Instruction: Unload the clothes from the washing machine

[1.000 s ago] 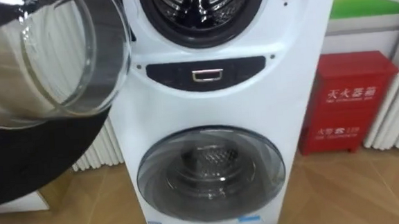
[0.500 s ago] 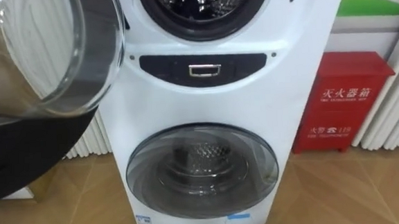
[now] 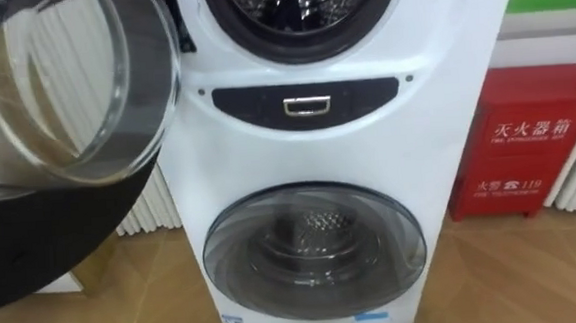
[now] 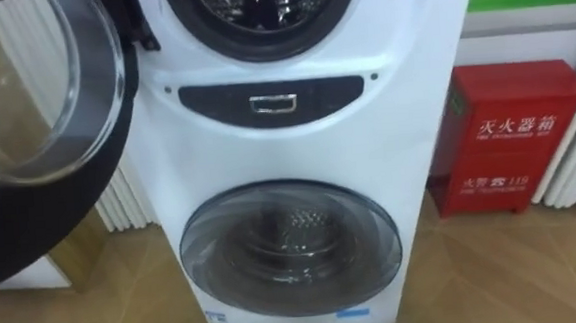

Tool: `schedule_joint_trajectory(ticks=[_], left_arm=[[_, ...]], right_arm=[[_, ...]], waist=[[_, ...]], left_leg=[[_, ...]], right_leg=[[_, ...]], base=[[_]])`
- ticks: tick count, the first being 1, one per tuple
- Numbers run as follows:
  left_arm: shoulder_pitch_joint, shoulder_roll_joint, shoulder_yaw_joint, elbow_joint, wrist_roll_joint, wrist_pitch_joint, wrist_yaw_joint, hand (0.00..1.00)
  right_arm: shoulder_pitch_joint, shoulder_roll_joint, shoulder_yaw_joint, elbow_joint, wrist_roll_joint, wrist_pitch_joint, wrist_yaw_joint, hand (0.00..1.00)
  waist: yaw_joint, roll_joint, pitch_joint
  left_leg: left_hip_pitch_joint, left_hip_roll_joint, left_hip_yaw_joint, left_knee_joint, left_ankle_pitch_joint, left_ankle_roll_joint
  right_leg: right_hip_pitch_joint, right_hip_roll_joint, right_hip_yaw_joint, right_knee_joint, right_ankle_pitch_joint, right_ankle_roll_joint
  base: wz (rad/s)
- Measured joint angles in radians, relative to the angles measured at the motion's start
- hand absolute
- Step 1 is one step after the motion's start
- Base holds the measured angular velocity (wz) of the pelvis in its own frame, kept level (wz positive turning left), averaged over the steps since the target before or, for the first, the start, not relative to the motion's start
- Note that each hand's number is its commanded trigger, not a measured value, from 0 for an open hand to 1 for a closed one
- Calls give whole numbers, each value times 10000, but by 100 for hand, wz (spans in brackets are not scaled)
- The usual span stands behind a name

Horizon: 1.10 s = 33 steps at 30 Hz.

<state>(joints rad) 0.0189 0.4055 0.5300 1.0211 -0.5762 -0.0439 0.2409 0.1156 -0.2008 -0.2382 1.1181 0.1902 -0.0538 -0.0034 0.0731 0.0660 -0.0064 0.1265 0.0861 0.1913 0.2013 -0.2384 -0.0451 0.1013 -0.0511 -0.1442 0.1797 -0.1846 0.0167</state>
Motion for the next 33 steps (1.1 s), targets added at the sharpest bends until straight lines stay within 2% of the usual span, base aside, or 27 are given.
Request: schedule_joint_trajectory(ticks=[3, 4, 6, 8, 9, 10, 11, 13, 17, 19, 21, 22, 23, 25, 27, 30, 31, 32, 33], left_arm=[[-46, 323, 209, -846, 9, -30, 219, 0], [-63, 514, 217, -1274, 19, -40, 311, 0], [-159, 794, 264, -1757, 15, -39, 342, 0], [-211, 1161, 280, -2708, 6, -20, 491, 0], [-214, 1240, 281, -3029, 15, -21, 558, 0], [-302, 1482, 281, -3467, 55, -24, 616, 0], [-518, 1793, 282, -3601, 262, -18, 637, 0], [-801, 2165, 331, -4069, 296, 28, 759, 0], [-1573, 2579, 356, -5633, 405, 42, 988, 0], [-1905, 2588, 316, -6200, 511, 190, 1022, 0], [-2063, 2638, 367, -6846, 827, 245, 920, 0], [-2063, 2631, 344, -7419, 1210, 337, 948, 0], [-2063, 2630, 249, -8187, 1531, 468, 996, 0], [-2060, 2599, -72, -9385, 1912, 521, 937, 0], [-2059, 2317, -286, -10504, 2623, 514, 909, 0], [-1876, 1530, -832, -12424, 3236, 811, 746, 0], [-1810, 1149, -1240, -13380, 3323, 857, 663, 0], [-1802, 928, -1708, -14027, 3323, 845, 533, 0], [-1804, 813, -1919, -14213, 3338, 831, 523, 0]], right_arm=[[210, -38, -21, -196, -86, -1, -2, 0], [254, -42, -48, -224, -240, -1, -14, 0], [286, -40, -213, -318, -510, -9, 22, 0], [414, -152, -262, -320, -518, -62, 70, 0], [481, -185, -274, -330, -512, -103, 66, 0], [593, -253, -304, -358, -485, -112, 64, 0], [672, -315, -311, -383, -581, -95, 68, 0], [875, -343, -396, -704, -807, -49, 70, 0], [1010, -379, -394, -793, -1052, -2, 175, 0], [1039, -367, -368, -839, -1261, 86, 289, 0], [1053, -308, -363, -833, -1326, 170, 423, 0], [1034, -307, -364, -833, -1357, 238, 433, 0], [1014, -306, -331, -836, -1447, 259, 434, 0], [973, -303, -221, -839, -1492, 321, 437, 0], [844, -299, 35, -838, -1479, 333, 476, 0], [607, -300, 740, -835, -1483, 348, 525, 0], [561, -294, 1071, -834, -1494, 356, 662, 0], [516, -288, 1224, -832, -1527, 415, 839, 0], [436, -289, 1267, -822, -1541, 454, 891, 0]], waist=[[95, 124, -7], [104, 232, 7], [92, 233, -1], [108, 299, 20], [144, 312, 24], [176, 319, 26], [202, 342, 24], [279, 392, -10], [352, 465, -50], [305, 518, -54], [293, 458, -14], [293, 402, 13], [232, 290, 88], [240, 132, 130], [239, -40, 158], [183, -149, 141], [143, -197, 126], [112, -230, 112], [60, -237, 110]], left_leg=[[3, -15, -5, -36, 0, 1], [-25, -24, -23, -34, 1, 3], [-77, -31, -70, -24, 2, 4], [-75, -30, -71, -26, 3, 6], [-78, -31, -63, -27, 3, 6], [-90, -31, -50, -27, 3, 6], [-104, -32, -49, -26, 3, 6], [-120, -34, -43, -28, 3, 6], [-57, -46, -57, -46, 6, 10], [-67, -51, -100, -47, 11, 16], [-67, -50, -161, -47, 26, 14], [-84, -63, -228, -40, 26, 15], [-112, -106, -415, -23, 50, 44], [-181, -148, -571, 33, 64, 59], [-205, -214, -696, 47, 90, 96], [-397, -311, -892, 137, 136, 155], [-530, -355, -1049, 228, 152, 182], [-559, -396, -1132, 235, 182, 211], [-550, -412, -1137, 221, 199, 220]], right_leg=[[-82, -9, 51, 78, 0, 1], [-108, -18, 45, 83, 0, 1], [-142, -20, 33, 85, 3, 4], [-126, -18, 24, 81, 4, 6], [-133, -14, 43, 80, 4, 6], [-148, -13, 48, 70, 7, 12], [-163, -13, 50, 75, 7, 13], [-174, -12, 62, 80, 8, 14], [-140, -14, 61, 78, 10, 16], [-151, -19, 53, 90, 6, 23], [-113, -18, 20, 81, 4, 25], [-95, -26, -20, 75, 4, 25], [-24, -62, -155, 66, 4, 26], [13, -111, -263, 57, -5, 42], [67, -168, -361, 47, -42, 102], [50, -221, -375, -78, -1, 173], [51, -225, -361, -99, 26, 177], [70, -249, -368, -93, 26, 177], [78, -265, -373, -96, 26, 177]], base=[[-10], [0], [2], [2], [0], [0], [0], [0], [0], [2], [9], [26], [33], [32], [21], [22], [31], [27], [12]])
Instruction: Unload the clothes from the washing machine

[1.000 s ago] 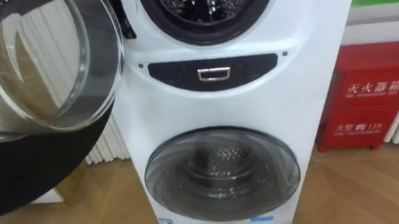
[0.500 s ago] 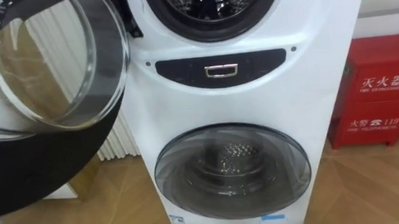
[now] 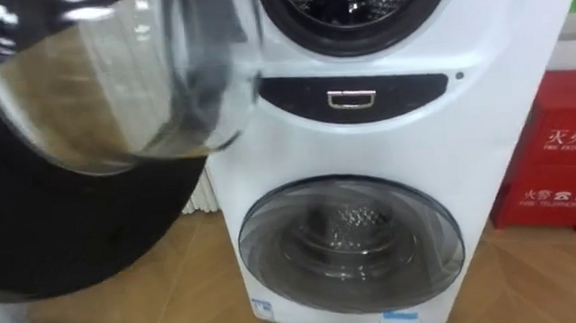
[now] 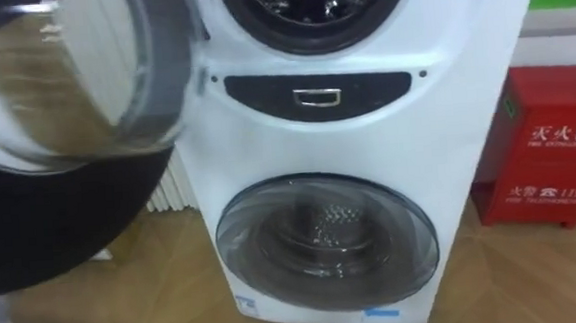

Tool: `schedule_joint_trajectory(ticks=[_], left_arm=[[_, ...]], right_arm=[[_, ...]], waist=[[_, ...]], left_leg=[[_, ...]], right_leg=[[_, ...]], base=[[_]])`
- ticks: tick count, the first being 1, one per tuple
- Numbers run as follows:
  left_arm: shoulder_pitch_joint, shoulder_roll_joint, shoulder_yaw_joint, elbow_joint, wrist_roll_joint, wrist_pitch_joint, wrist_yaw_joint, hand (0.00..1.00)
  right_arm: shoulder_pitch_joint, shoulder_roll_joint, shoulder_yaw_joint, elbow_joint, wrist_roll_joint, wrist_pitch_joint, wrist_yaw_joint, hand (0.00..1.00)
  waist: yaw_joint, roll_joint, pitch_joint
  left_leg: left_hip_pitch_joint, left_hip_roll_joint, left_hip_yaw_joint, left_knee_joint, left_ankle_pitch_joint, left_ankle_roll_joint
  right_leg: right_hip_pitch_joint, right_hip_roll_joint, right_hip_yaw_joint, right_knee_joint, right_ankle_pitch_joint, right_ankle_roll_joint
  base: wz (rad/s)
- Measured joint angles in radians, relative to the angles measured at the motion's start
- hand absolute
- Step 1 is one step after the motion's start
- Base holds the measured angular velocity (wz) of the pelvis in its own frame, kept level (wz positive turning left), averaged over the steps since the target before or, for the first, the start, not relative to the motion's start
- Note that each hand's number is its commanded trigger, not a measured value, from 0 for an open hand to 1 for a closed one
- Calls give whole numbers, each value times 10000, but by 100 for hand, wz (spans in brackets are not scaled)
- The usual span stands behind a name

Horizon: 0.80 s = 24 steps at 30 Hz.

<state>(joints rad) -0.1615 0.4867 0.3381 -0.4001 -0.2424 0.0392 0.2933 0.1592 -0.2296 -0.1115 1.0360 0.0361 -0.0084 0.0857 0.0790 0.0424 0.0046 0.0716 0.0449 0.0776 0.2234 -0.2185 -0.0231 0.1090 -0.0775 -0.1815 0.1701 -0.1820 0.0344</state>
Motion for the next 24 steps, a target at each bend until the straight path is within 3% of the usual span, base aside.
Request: schedule_joint_trajectory(ticks=[4, 6, 8, 11, 15, 19, 24], left_arm=[[-3, -1110, -1016, -771, -715, -84, -293, 0], [-3, -1426, -1627, -726, -1199, -146, -611, 0], [-3, -2063, -2415, -678, -1229, -49, -1091, 0], [8, -2817, -3275, -318, -1632, 70, -1584, 0], [36, -3252, -4189, 116, -1801, 130, -1906, 0], [159, -3286, -5061, 990, -1788, 191, -2069, 0], [163, -3398, -5582, 2371, -1766, 529, -2264, 0]], right_arm=[[-325, 176, 357, 147, 106, 60, -17, 0], [-355, 302, 534, 147, 168, 113, -22, 0], [-401, 531, 610, 133, 233, 123, -79, 0], [-419, 732, 942, 70, 410, 187, -76, 0], [-479, 814, 1309, 143, 410, 232, -93, 0], [-781, 922, 1677, 501, 450, 231, -282, 0], [-1100, 1082, 1683, 779, 319, 356, -241, 0]], waist=[[-585, 22, -12], [-821, -39, 10], [-1113, -59, 17], [-1282, -184, 46], [-1436, -374, 56], [-1570, -554, 7], [-1822, -509, 9]], left_leg=[[0, -46, -16, -37, 44, 35], [-10, -47, 1, -40, 44, 37], [-60, -55, 88, -44, 47, 41], [-49, -39, 336, -59, 48, 43], [103, -35, 595, -313, 49, 43], [480, -32, 835, -399, 47, 43], [455, -30, 845, -419, 47, 44]], right_leg=[[26, -30, -6, 0, 24, 30], [-6, -59, -70, 22, 23, 32], [-121, -70, -9, 52, 23, 32], [-322, -68, 253, 185, 14, 47], [-376, -57, 485, 200, 15, 47], [-191, -54, 465, 150, 18, 50], [-210, -50, 465, 151, 21, 51]], base=[[2], [-2], [-11], [-29], [-24], [-19], [-4]])
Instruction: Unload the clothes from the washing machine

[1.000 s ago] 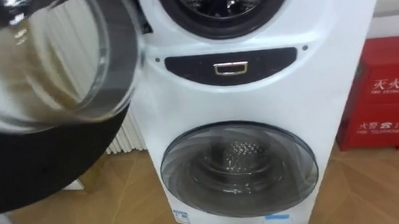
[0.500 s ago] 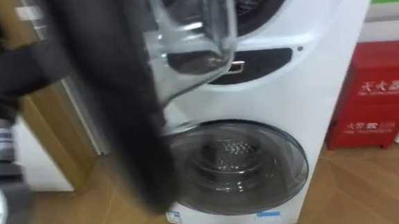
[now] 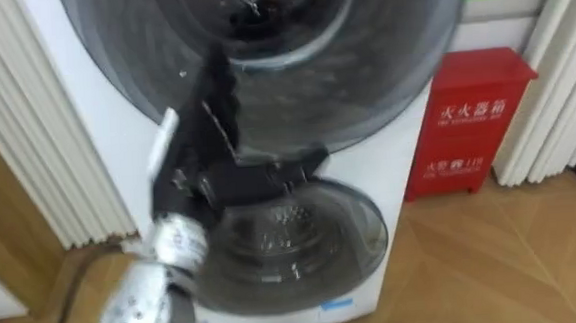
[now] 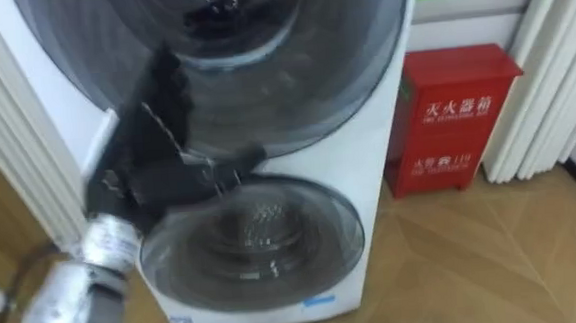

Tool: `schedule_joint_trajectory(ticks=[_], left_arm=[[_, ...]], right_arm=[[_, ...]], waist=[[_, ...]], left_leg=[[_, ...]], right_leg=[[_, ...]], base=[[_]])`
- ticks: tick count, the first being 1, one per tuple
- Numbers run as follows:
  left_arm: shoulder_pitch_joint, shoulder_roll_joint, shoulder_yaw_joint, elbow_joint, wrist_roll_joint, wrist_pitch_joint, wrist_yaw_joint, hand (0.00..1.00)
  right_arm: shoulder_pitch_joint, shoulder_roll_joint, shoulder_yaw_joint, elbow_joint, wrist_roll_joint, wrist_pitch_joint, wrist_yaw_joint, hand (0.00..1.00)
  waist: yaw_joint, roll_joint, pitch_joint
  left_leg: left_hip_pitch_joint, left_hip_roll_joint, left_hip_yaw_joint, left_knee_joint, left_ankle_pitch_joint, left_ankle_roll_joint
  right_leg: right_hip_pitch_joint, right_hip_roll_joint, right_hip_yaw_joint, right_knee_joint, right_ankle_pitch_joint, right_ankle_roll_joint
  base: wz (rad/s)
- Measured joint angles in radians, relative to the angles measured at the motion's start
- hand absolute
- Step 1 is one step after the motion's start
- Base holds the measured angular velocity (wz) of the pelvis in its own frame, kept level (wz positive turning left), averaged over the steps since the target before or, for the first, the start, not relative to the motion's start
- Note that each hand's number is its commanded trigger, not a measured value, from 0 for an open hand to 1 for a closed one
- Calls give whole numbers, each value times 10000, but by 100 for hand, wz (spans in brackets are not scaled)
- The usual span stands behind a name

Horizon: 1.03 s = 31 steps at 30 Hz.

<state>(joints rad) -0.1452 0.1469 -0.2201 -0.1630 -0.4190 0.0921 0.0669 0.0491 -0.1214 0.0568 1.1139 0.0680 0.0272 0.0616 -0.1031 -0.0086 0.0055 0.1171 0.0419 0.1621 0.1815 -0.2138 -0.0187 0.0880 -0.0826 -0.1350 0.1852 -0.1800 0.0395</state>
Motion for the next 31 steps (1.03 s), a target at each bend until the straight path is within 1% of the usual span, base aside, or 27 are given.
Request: schedule_joint_trajectory(ticks=[2, 3, 6, 9, 12, 13, 14, 15, 17, 18, 19, 20, 21, 22, 23, 24, 25, 26, 27, 28, 29, 30, 31], left_arm=[[0, 1, -196, 438, -6, 234, -118, 0], [0, -10, -254, 518, -12, 270, -154, 0], [-1, -72, -439, 949, -12, 303, -290, 0], [81, -30, -510, 1169, -3, 317, -405, 0], [355, 43, -504, 1654, 4, 298, -485, 0], [645, 103, -507, 1912, 84, 299, -485, 0], [914, 147, -532, 2352, 343, 264, -500, 0], [1010, 156, -537, 2747, 488, 210, -510, 0], [1180, 214, -344, 4625, 1270, 173, -511, 0], [1185, 221, -256, 5123, 1432, 175, -511, 0], [1205, 280, -85, 5898, 1731, 177, -510, 0], [1213, 340, 72, 6424, 1876, 172, -509, 0], [1209, 346, 331, 7046, 1969, 3, -505, 0], [1217, 351, 468, 7403, 1977, -123, -504, 0], [1311, 361, 834, 8059, 2143, -242, -493, 0], [1403, 372, 1007, 8351, 2209, -289, -484, 0], [1574, 461, 1210, 8979, 2424, -423, -474, 0], [1732, 517, 1338, 9657, 2837, -594, -462, 0], [1811, 518, 1416, 9984, 3035, -656, -452, 0], [1950, 502, 1542, 10589, 3363, -739, -435, 0], [2183, 485, 1731, 11156, 3514, -813, -433, 0], [2313, 485, 1831, 11433, 3561, -870, -432, 0], [2542, 476, 2078, 11934, 3644, -909, -422, 0]], right_arm=[[-20, -9, 0, -2, 14, 179, 91, 0], [-25, -9, 4, -3, 16, 197, 123, 0], [-76, -9, 13, -2, 51, 195, 246, 0], [-107, -1, 7, -12, 0, 191, 297, 0], [-16, -5, 4, -122, 62, 197, 283, 0], [69, -5, 8, -267, 64, 186, 273, 0], [100, -6, 7, -279, 102, 180, 267, 0], [117, -6, 7, -275, 102, 179, 268, 0], [160, -7, -4, -387, 78, 178, 294, 0], [190, -7, -4, -455, 78, 174, 295, 0], [195, -7, -7, -495, 84, 166, 319, 0], [195, -28, -39, -495, 88, 165, 408, 0], [192, -67, -54, -483, 95, 165, 464, 0], [193, -73, -76, -479, 77, 164, 485, 0], [210, -80, -138, -479, 54, 151, 531, 0], [219, -82, -167, -470, 56, 133, 570, 0], [231, -87, -216, -421, 80, 74, 632, 0], [278, -89, -219, -388, 80, 20, 638, 0], [299, -89, -219, -332, 80, -56, 636, 0], [346, -89, -214, -263, 94, -107, 645, 0], [419, -89, -215, -249, 94, -116, 670, 0], [455, -86, -215, -224, 120, -143, 695, 0], [549, -82, -214, -164, 267, -210, 704, 0]], waist=[[-26, 12, 1], [-50, 12, 1], [-72, 28, 6], [-85, 70, 12], [-50, 64, 14], [-28, 64, 13], [-6, 48, 22], [6, 40, 27], [62, -3, 38], [88, -21, 39], [117, -59, 40], [206, -86, 31], [307, -88, 28], [328, -85, 29], [361, -79, 24], [378, -77, 23], [467, -40, 0], [478, -33, -10], [489, -29, -10], [577, -24, -5], [667, -8, -6], [715, 6, 0], [750, 2, -11]], left_leg=[[-5, 0, 47, 1, 0, 0], [-10, 0, 57, 1, 0, 0], [23, 9, 229, 4, 0, 0], [12, 13, 263, 2, 0, 0], [16, 22, 295, -1, 0, 0], [21, 22, 294, -2, 0, 0], [46, 22, 286, -5, 0, 0], [68, 22, 288, -8, 0, 0], [143, 39, 297, -52, 0, 0], [146, 46, 302, -56, 0, 0], [122, 59, 305, -57, -1, -2], [73, 70, 306, -67, -3, -3], [90, 75, 306, -115, -3, -3], [140, 78, 318, -149, -3, -3], [235, 86, 398, -168, -2, -3], [276, 90, 432, -170, -2, -3], [333, 97, 436, -174, -3, -3], [378, 100, 435, -174, -3, -3], [389, 102, 435, -174, -3, -3], [417, 110, 444, -179, -3, -4], [478, 125, 449, -219, -5, -7], [517, 139, 447, -236, -7, -10], [534, 156, 433, -240, -20, -31]], right_leg=[[-43, 3, 59, 5, 0, 0], [-50, 3, 71, 5, 0, 0], [-64, 4, 160, 10, 0, 0], [-192, 18, 252, 33, 4, 0], [-210, 28, 307, 45, 4, 0], [-176, 39, 359, 45, 4, -1], [-151, 43, 383, 45, 6, -4], [-137, 47, 380, 46, 6, -4], [-110, 81, 415, 29, 6, -4], [-138, 91, 431, 29, 9, -8], [-199, 107, 441, 26, 15, -19], [-209, 117, 442, 21, 26, -34], [-195, 128, 442, 7, 44, -38], [-186, 135, 452, 8, 44, -38], [-174, 143, 485, 1, 44, -38], [-154, 150, 508, 0, 44, -38], [-40, 153, 487, 3, 45, -39], [2, 154, 451, -6, 46, -41], [7, 154, 447, -5, 46, -41], [-20, 156, 432, -9, 46, -41], [3, 181, 456, -25, 46, -41], [28, 196, 458, -32, 51, -49], [58, 215, 459, -57, 53, -52]], base=[[-8], [-7], [-10], [-9], [-6], [-9], [-8], [-5], [-6], [-6], [0], [0], [0], [-6], [-11], [-16], [-12], [-6], [0], [0], [-6], [-8], [-4]])
